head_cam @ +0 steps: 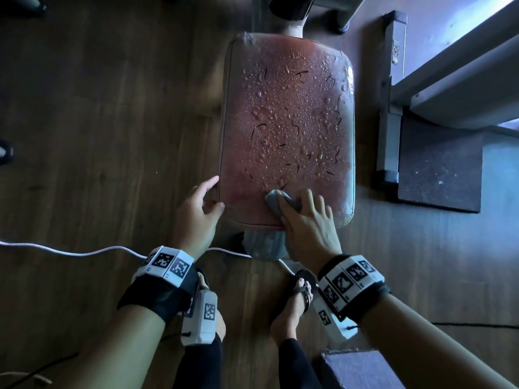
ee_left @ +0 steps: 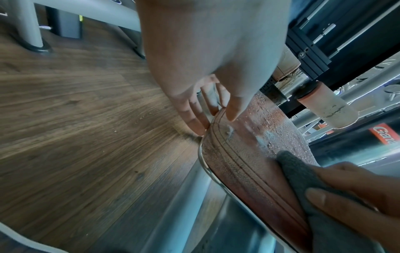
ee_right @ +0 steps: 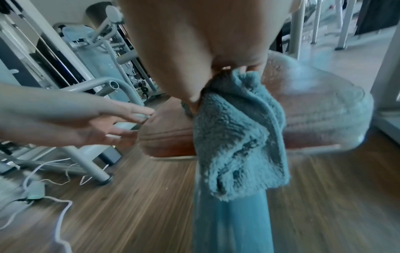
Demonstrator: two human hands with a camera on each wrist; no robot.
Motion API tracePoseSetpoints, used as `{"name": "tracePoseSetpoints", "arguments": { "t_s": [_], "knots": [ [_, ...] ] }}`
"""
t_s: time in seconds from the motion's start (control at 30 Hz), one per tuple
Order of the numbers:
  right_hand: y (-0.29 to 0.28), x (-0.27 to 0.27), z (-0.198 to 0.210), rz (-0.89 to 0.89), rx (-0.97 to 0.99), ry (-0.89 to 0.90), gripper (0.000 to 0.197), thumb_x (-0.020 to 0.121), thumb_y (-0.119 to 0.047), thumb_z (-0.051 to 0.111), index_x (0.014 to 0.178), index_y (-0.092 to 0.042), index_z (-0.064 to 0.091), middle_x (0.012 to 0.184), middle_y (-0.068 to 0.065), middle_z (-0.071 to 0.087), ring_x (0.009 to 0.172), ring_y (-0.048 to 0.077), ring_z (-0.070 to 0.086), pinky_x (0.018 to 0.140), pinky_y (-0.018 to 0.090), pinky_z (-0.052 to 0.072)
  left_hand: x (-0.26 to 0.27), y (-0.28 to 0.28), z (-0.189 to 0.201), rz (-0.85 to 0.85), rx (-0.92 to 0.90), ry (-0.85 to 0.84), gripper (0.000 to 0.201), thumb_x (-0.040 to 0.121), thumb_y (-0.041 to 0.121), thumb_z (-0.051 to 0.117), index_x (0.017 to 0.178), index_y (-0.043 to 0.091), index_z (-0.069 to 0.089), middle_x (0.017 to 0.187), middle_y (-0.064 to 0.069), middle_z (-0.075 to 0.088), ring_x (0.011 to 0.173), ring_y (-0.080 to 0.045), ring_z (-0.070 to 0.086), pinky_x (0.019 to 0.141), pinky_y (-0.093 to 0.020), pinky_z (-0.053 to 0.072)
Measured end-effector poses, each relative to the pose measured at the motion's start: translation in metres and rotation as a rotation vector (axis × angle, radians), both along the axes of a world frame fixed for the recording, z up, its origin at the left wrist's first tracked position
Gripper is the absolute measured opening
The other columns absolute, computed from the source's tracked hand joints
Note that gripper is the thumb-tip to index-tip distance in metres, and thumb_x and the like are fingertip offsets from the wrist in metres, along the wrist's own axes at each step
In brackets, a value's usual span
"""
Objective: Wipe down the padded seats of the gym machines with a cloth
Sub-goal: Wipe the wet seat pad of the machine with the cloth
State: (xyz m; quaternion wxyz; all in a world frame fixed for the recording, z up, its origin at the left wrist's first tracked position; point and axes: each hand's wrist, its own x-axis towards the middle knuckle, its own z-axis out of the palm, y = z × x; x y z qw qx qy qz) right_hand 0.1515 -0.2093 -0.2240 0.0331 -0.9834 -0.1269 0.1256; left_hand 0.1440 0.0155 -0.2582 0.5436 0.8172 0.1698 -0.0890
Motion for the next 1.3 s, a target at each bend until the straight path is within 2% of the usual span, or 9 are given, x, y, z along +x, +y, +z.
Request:
{"name": "tracePoseSetpoints", "arguments": {
  "t_s": [0.13, 0.27, 0.37, 0.5, 0.6, 0.73, 0.87, 1.13, 1.3],
  "knots": [
    [0.005, 0.007, 0.002, -0.097, -0.029, 0.021, 0.053, 0.09, -0.022, 0.058, 0.14, -0.033, 0.043, 0.112, 0.008, 0.045, 0.091, 0.031, 0.045, 0.074, 0.043, 0.044, -0.003, 0.0, 0.003, 0.015, -0.017, 0.021, 0.05, 0.089, 0.003, 0.064, 0.135, 0.022, 0.057, 0.131, 0.01, 0.058, 0.119, -0.013, 0.056, 0.105, -0.035, 0.044],
    [0.01, -0.012, 0.005, -0.109, -0.052, 0.054, 0.056, 0.087, -0.022, 0.061, 0.14, -0.029, 0.045, 0.113, 0.01, 0.046, 0.089, 0.031, 0.046, 0.072, 0.044, 0.047, -0.006, 0.002, 0.003, 0.023, -0.001, 0.047, 0.047, 0.089, 0.006, 0.065, 0.132, 0.024, 0.059, 0.126, 0.012, 0.059, 0.095, -0.019, 0.064, 0.095, -0.038, 0.05],
    [0.009, 0.0, 0.006, -0.088, -0.112, 0.047, 0.061, 0.083, -0.019, 0.061, 0.141, -0.029, 0.044, 0.115, 0.011, 0.046, 0.092, 0.032, 0.047, 0.074, 0.044, 0.047, -0.01, 0.003, 0.004, 0.0, 0.013, 0.072, 0.047, 0.09, 0.008, 0.065, 0.134, 0.023, 0.057, 0.126, 0.003, 0.064, 0.085, -0.014, 0.063, 0.085, -0.026, 0.049],
    [0.014, 0.017, 0.004, -0.18, -0.109, 0.06, 0.056, 0.088, -0.019, 0.056, 0.142, -0.029, 0.041, 0.122, 0.013, 0.043, 0.099, 0.035, 0.046, 0.08, 0.048, 0.045, -0.01, 0.002, 0.006, 0.02, -0.004, 0.106, 0.047, 0.09, 0.007, 0.065, 0.135, 0.023, 0.058, 0.087, 0.002, 0.07, 0.061, 0.003, 0.057, 0.065, -0.012, 0.041],
    [0.012, 0.002, 0.007, -0.153, -0.11, 0.079, 0.06, 0.084, -0.018, 0.059, 0.14, -0.026, 0.042, 0.116, 0.012, 0.044, 0.094, 0.033, 0.046, 0.077, 0.046, 0.047, -0.009, 0.001, 0.009, 0.027, 0.003, 0.118, 0.047, 0.09, 0.009, 0.065, 0.134, 0.024, 0.058, 0.073, 0.0, 0.064, 0.05, 0.003, 0.048, 0.061, -0.026, 0.043],
    [0.003, -0.012, 0.008, -0.103, -0.098, 0.109, 0.063, 0.08, -0.02, 0.064, 0.14, -0.026, 0.043, 0.113, 0.009, 0.043, 0.092, 0.032, 0.046, 0.075, 0.046, 0.049, -0.01, 0.0, 0.012, 0.017, 0.026, 0.12, 0.047, 0.09, 0.01, 0.065, 0.135, 0.023, 0.058, 0.101, -0.023, 0.067, 0.051, 0.001, 0.045, 0.073, -0.036, 0.049],
    [0.006, 0.01, 0.006, -0.119, -0.098, 0.122, 0.06, 0.089, -0.026, 0.056, 0.145, -0.033, 0.035, 0.119, 0.007, 0.04, 0.099, 0.031, 0.044, 0.082, 0.047, 0.047, -0.011, 0.0, 0.014, -0.01, 0.005, 0.098, 0.048, 0.091, 0.01, 0.064, 0.137, 0.021, 0.056, 0.1, -0.023, 0.068, 0.054, 0.004, 0.049, 0.061, -0.007, 0.038],
    [0.033, 0.009, 0.007, 0.057, -0.069, 0.079, 0.059, 0.082, -0.027, 0.037, 0.14, -0.028, 0.045, 0.114, 0.011, 0.045, 0.093, 0.033, 0.046, 0.074, 0.045, 0.046, -0.011, -0.001, 0.012, 0.02, -0.008, 0.109, 0.05, 0.09, 0.007, 0.065, 0.137, 0.022, 0.055, 0.098, -0.01, 0.068, 0.071, 0.002, 0.057, 0.072, -0.002, 0.04],
    [0.045, 0.022, 0.006, 0.043, -0.048, 0.07, 0.051, 0.088, -0.033, 0.049, 0.139, -0.03, 0.046, 0.115, 0.009, 0.046, 0.095, 0.034, 0.047, 0.077, 0.046, 0.045, -0.011, 0.001, 0.008, 0.02, -0.051, 0.118, 0.049, 0.09, 0.009, 0.065, 0.136, 0.023, 0.056, 0.098, 0.003, 0.07, 0.086, -0.008, 0.064, 0.086, -0.025, 0.05]
  ]
}}
